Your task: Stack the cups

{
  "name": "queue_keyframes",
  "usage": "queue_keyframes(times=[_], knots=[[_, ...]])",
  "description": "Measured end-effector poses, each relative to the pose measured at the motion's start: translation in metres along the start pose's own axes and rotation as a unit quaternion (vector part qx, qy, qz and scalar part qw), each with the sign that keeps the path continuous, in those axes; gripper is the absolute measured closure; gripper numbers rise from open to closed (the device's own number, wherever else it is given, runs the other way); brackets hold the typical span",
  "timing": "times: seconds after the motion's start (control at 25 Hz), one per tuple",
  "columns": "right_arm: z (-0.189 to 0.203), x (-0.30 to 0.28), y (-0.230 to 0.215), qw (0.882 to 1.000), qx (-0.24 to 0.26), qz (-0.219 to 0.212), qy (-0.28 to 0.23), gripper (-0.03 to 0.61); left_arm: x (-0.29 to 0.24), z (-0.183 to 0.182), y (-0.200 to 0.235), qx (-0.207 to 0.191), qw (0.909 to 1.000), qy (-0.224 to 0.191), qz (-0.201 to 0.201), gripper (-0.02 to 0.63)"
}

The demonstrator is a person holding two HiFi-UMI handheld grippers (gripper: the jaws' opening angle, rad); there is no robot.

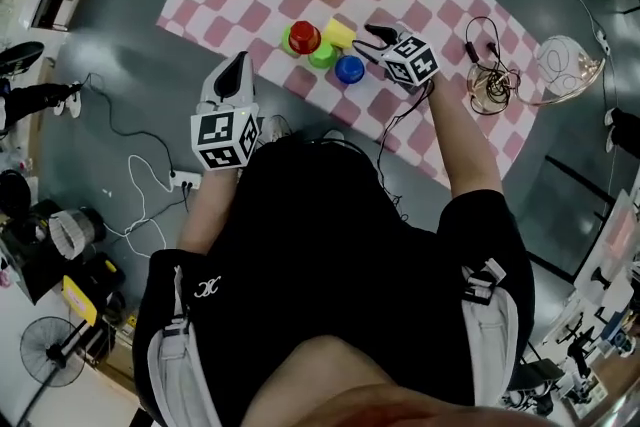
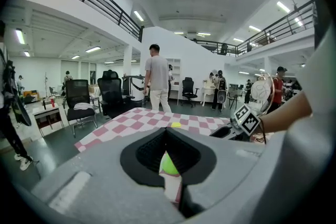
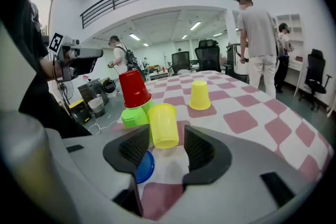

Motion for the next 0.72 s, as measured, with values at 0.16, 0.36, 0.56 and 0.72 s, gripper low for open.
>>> queue_keyframes(times=[0.16,0.36,0.56,0.72], knots=[[0.007,-0.023,-0.004,0.999,-0.004,-0.037,0.019,0.368,0.006,0.007,0.005,0.001,0.9995,0.013,-0.028,0.598],[0.004,-0.04,-0.006,0.997,-0.023,-0.071,0.016,0.365,0.007,0.009,0.006,0.001,0.9988,0.021,-0.045,0.598],[0.004,-0.051,-0.005,0.996,-0.013,-0.086,0.029,0.365,0.002,0.009,0.004,0.002,0.9987,0.022,-0.046,0.598],[0.011,-0.052,-0.012,0.996,-0.015,-0.078,0.04,0.364,0.003,0.011,0.001,0.003,0.9985,0.021,-0.05,0.598]])
Point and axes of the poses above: the fingertips, and each gripper's own axes: x backward along the fingers, y to its left, z out of its underside, the point moved 8 cm from there along x, backward along the fingers, and after that the axes turned 6 degrees about -y, right-handed, at the moved point
